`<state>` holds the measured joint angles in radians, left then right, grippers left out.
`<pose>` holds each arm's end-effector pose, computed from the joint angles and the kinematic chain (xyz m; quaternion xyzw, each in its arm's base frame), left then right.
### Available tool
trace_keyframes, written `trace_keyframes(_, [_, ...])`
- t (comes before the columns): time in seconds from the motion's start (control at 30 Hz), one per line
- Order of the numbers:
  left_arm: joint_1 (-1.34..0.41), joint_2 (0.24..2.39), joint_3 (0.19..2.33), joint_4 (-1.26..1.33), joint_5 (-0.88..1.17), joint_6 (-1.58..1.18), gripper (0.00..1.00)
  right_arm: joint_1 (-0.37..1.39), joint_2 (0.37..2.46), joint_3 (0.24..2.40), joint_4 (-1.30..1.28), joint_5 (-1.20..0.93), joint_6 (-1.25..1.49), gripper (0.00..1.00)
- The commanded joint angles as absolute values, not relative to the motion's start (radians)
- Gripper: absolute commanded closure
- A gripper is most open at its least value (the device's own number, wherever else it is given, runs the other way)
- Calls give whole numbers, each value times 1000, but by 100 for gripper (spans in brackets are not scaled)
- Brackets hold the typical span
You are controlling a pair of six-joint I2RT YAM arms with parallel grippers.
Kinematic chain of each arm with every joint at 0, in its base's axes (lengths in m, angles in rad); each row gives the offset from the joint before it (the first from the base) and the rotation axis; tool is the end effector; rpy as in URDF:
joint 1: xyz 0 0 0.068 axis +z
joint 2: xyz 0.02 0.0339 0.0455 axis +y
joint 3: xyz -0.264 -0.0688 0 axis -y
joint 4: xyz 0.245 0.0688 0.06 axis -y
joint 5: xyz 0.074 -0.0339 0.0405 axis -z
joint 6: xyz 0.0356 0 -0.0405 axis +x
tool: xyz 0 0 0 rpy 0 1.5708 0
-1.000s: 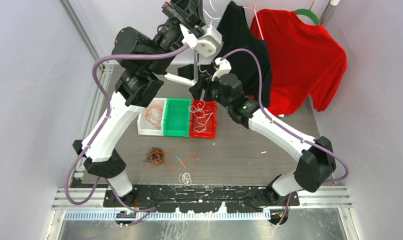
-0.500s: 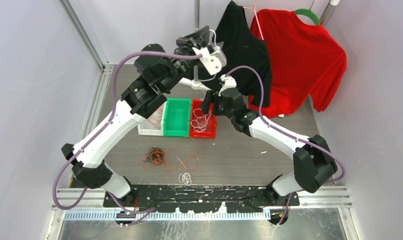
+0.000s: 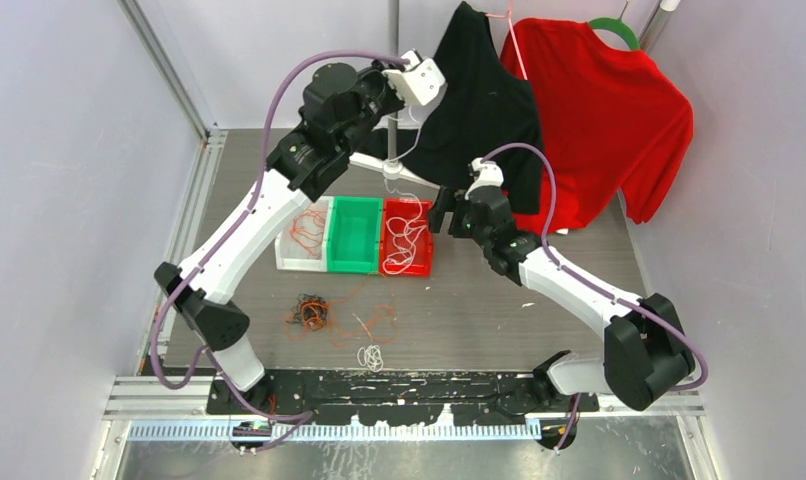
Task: Untangle the cables
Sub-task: Place the cable in the bin.
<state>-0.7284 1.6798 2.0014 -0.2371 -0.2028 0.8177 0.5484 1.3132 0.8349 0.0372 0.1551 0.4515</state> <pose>0.2814 -0.2414 0.5195 0.4167 0.5339 0.1011 0.7288 0.2560 0.1499 0.2627 0.0006 0.8432 0.1984 0.4997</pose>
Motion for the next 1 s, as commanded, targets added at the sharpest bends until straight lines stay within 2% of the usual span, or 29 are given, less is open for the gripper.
trace_keyframes(0.0, [-686, 1730, 2102, -214, -223, 798, 100, 525, 1296, 871, 60, 140, 460, 8])
trace_keyframes(0.1, [-673, 1765, 2147, -208, -214, 793, 100, 519, 1301, 883, 55, 135, 461, 9])
trace_keyframes(0.23, [-673, 1864, 2319, -256, -211, 786, 100, 510, 1297, 886, 58, 120, 465, 13])
trace_keyframes(0.4, [-670, 1947, 2422, -245, -217, 819, 100, 496, 1298, 854, 109, 12, 509, 33])
trace_keyframes(0.6, [-661, 1884, 2244, -209, -203, 787, 100, 500, 1348, 803, 202, -158, 624, 55])
trace_keyframes(0.87, [-630, 1844, 2158, -218, -163, 730, 100, 568, 1438, 839, 161, -116, 629, 72])
trace_keyframes(0.97, [-623, 1824, 2135, -243, -149, 709, 100, 624, 1475, 873, 113, -36, 597, 73])
